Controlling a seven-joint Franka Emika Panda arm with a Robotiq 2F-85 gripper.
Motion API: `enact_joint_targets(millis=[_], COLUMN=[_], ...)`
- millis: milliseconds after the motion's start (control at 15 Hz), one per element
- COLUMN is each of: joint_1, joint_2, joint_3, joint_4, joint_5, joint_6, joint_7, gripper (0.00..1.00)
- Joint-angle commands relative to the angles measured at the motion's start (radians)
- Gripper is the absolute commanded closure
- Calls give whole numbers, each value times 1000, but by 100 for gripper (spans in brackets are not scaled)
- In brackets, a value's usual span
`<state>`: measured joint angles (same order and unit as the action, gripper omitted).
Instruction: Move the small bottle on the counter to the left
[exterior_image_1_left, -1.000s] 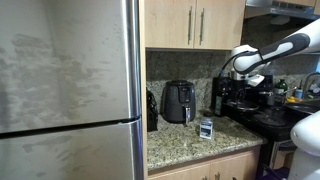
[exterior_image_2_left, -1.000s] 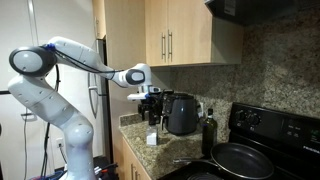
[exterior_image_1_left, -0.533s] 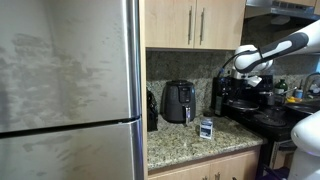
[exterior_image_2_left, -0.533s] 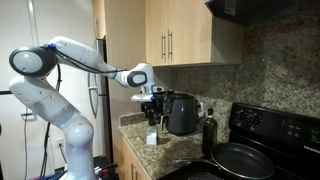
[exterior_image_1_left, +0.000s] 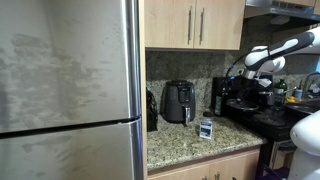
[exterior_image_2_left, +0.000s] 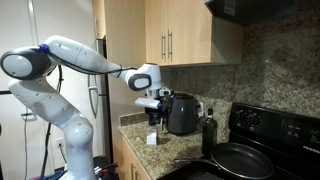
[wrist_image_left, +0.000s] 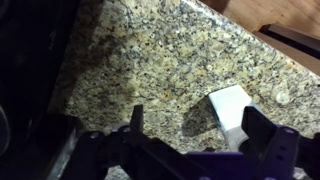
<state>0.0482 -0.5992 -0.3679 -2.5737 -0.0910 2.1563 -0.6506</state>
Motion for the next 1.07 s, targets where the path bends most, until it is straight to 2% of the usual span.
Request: enact_joint_targets(millis=[0, 133, 267, 333, 467, 600, 867, 1000], joint_1=[99, 160, 162, 145, 155, 154, 179, 170], joint_2=[131, 185, 218, 168, 201, 236, 321, 357], joint_3=[103, 188, 263, 246, 289, 284, 273, 277], joint_4=[26, 55, 73, 36, 57, 73, 91, 96], joint_5=[80, 101, 48, 83, 75, 77, 174, 212], joint_6=[41, 75, 122, 92, 111, 116, 253, 279], joint_7=[-50, -46, -29, -24, -13, -24, -47, -32], gripper=[0, 0, 0, 0, 0, 0, 0, 0])
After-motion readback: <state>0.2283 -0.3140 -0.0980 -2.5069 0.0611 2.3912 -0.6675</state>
